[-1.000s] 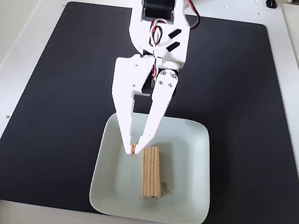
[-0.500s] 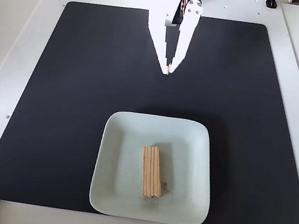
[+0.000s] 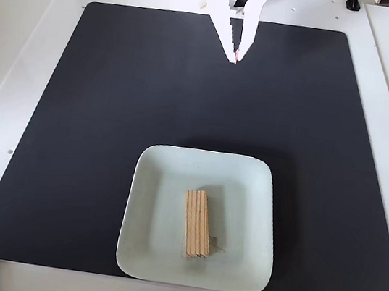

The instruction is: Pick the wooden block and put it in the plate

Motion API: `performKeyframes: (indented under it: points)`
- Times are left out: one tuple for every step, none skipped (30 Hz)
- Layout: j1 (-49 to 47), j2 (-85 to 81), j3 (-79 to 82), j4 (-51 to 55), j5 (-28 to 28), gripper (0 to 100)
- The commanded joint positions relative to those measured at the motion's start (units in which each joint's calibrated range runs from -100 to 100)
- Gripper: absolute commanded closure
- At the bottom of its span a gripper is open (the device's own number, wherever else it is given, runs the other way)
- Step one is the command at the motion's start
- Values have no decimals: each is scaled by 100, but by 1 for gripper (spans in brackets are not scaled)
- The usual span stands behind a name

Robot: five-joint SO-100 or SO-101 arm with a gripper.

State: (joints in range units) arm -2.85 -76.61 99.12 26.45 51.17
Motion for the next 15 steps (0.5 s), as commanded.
performKeyframes:
  points:
    - [27,-670,52,1443,24,99]
    - [27,-907,52,1858,24,99]
    - [27,-1153,52,2291,24,99]
    - [27,-1424,52,2724,24,99]
    - [27,-1729,52,3157,29,99]
    - [27,-1983,43,3538,29,99]
    - [27,-2170,43,3926,29,99]
    - [27,-2263,34,4253,29,99]
    - [27,-2229,34,4492,29,99]
    - [50,-2195,34,4678,29,99]
    - [83,-2145,34,4837,29,99]
    - [83,-2136,34,4996,29,99]
    - [61,-2153,34,5190,29,99]
    - [39,-2153,34,5234,3,99]
    - [39,-2145,34,5226,-3,99]
